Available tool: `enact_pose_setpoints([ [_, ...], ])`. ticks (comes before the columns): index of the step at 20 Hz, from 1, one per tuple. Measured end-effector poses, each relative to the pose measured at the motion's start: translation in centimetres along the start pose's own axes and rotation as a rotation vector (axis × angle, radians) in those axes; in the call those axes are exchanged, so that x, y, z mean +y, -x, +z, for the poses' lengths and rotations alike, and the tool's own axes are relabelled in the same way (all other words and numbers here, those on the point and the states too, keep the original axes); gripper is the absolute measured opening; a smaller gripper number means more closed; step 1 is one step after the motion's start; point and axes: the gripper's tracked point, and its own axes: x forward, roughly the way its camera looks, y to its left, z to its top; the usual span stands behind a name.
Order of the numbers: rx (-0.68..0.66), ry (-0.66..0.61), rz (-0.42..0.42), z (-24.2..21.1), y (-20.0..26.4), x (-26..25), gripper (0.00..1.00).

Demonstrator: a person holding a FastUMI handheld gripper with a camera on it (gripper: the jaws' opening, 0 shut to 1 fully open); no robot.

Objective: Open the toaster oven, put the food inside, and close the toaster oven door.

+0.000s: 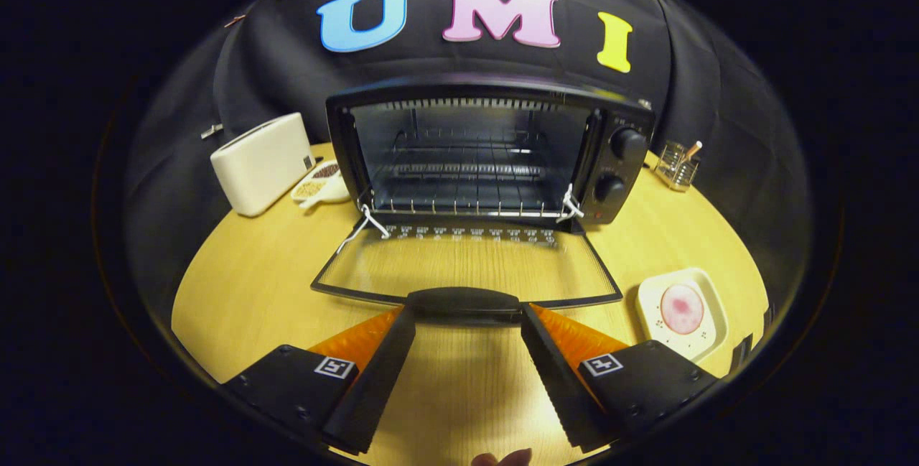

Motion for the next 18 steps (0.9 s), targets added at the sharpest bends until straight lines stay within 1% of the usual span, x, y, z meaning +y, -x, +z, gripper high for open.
enact_pose_setpoints([
  [3, -0.005, 0.014, 0.027, -0.1, 0.5, -0.5, 0.99],
  [6, -0.039, 0.019, 0.071, 1.7, 1.8, -1.8, 0.99],
  [9, -0.046, 0.029, 0.13, 3.5, 3.7, -4.4, 0.99],
  [12, -0.025, 0.019, 0.187, 4.7, 5.4, -8.0, 0.99],
  [13, -0.008, 0.012, 0.193, 4.5, 5.7, -9.6, 0.99],
  [18, 0.141, -0.011, 0.17, 2.7, 5.7, -18.9, 1.0],
])
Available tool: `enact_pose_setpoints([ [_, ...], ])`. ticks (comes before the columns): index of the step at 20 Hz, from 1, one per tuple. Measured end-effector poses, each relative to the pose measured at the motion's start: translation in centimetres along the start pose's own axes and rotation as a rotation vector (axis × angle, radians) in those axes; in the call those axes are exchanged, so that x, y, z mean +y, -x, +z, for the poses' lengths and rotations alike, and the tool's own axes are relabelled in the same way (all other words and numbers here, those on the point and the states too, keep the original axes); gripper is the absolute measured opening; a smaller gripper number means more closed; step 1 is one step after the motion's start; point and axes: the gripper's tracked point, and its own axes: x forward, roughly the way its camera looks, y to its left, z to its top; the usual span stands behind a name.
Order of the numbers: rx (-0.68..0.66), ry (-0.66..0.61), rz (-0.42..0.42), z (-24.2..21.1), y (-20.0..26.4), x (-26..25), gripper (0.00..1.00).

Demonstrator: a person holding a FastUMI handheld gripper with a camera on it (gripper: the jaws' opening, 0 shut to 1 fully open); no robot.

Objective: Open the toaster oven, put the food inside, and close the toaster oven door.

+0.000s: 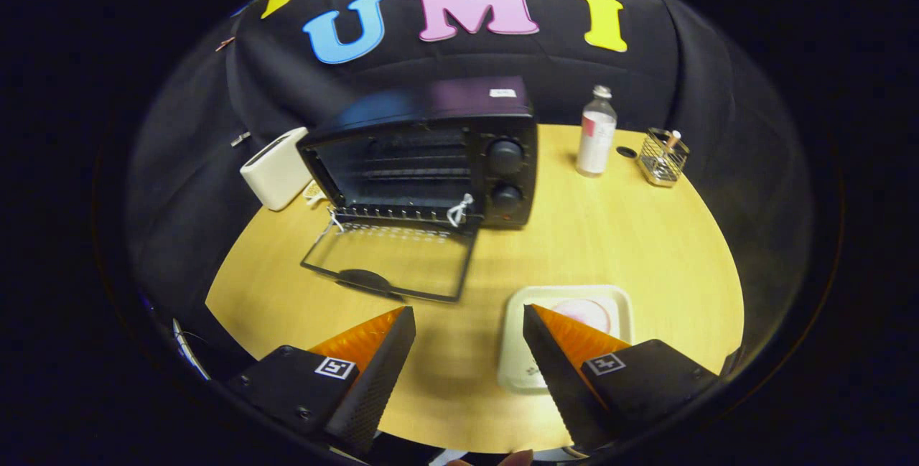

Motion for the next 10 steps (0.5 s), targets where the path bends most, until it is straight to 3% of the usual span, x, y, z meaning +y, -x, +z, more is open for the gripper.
enact_pose_setpoints([
  [7, 0.226, -0.036, -0.007, -2.5, -0.7, -10.1, 0.98],
  [10, 0.315, -0.062, -0.01, -3.3, -2.3, -12.5, 0.91],
])
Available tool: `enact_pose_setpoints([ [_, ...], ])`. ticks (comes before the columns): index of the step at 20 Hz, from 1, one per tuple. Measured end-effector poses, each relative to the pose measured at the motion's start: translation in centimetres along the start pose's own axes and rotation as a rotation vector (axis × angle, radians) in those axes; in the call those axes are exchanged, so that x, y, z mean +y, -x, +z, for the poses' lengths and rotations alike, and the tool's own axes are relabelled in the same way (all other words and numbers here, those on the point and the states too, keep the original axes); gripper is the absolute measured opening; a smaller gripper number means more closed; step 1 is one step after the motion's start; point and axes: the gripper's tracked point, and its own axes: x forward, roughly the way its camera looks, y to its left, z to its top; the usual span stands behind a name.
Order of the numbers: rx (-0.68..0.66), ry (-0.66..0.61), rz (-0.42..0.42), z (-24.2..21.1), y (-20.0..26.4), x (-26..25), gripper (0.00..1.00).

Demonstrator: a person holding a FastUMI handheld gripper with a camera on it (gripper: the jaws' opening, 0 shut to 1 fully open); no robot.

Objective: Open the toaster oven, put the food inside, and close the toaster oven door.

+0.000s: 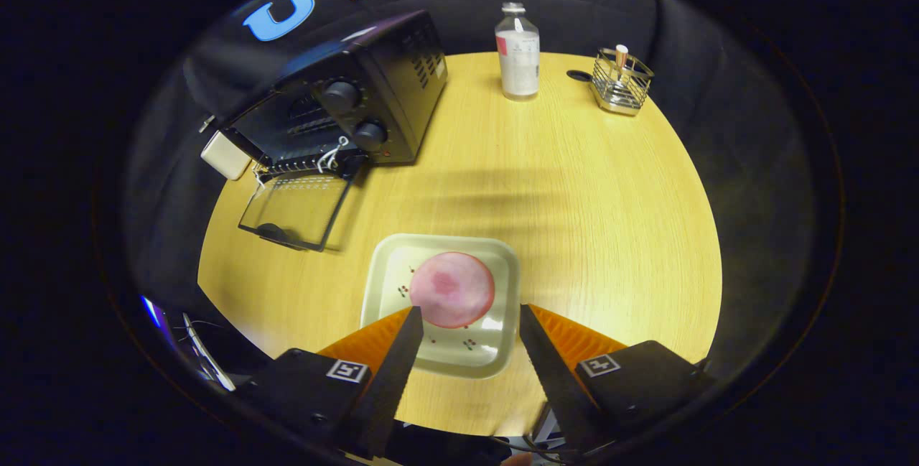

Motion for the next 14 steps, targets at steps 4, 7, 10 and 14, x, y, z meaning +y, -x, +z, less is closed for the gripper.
enact_pose_setpoints([
  [4, 0.115, -0.012, -0.012, -0.8, -3.2, -2.4, 0.77],
  [7, 0.196, -0.032, -0.029, -1.9, -4.6, -2.9, 0.55],
  [10, 0.236, -0.042, -0.049, -2.1, -5.1, -3.0, 0.49],
  [14, 0.274, -0.086, -0.073, -2.4, -5.1, -3.4, 0.28],
])
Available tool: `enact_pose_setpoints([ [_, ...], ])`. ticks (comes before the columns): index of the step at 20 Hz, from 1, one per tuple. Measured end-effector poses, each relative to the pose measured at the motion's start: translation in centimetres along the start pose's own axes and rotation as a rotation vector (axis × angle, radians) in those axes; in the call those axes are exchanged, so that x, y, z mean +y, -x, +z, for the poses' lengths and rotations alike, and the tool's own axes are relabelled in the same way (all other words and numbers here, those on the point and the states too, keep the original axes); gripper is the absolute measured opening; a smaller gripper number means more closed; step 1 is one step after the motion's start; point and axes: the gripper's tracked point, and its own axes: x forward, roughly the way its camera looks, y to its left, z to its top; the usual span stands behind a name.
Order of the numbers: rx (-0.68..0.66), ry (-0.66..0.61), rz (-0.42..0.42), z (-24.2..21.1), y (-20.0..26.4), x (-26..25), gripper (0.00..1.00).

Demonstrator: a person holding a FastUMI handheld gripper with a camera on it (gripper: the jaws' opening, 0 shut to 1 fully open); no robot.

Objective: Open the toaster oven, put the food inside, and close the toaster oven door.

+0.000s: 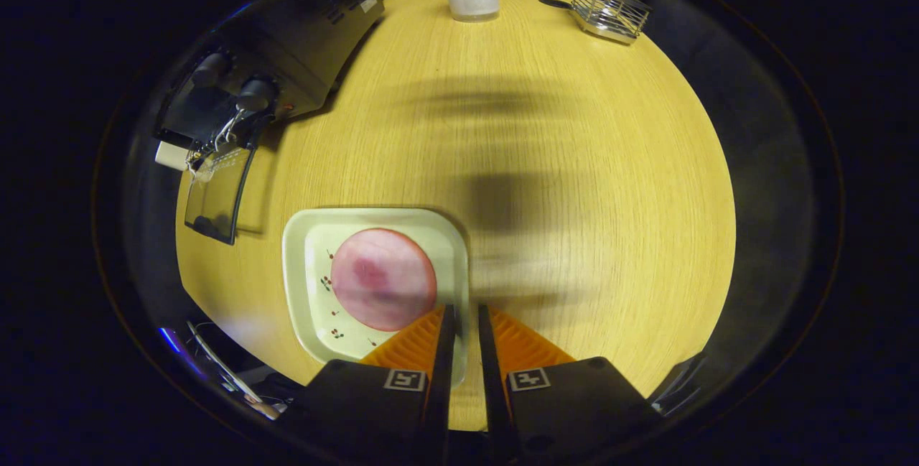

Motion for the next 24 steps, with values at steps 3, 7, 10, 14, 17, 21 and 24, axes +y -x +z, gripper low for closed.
enact_pose_setpoints([
  [3, -0.017, 0.007, 0.072, 0.1, 0.0, 0.2, 0.14],
  [7, -0.039, -0.08, 0.238, 0.1, 0.5, 0.5, 0.06],
  [10, -0.077, -0.193, 0.345, 0.0, 1.4, 1.0, 0.06],
  [14, -0.122, -0.298, 0.426, 0.1, 2.7, 2.1, 0.06],
  [17, -0.143, -0.35, 0.489, -0.2, 4.1, 3.8, 0.06],
  [21, -0.173, -0.415, 0.523, -0.7, 6.1, 6.4, 0.06],
  [24, -0.178, -0.465, 0.536, -1.8, 7.1, 9.1, 0.06],
])
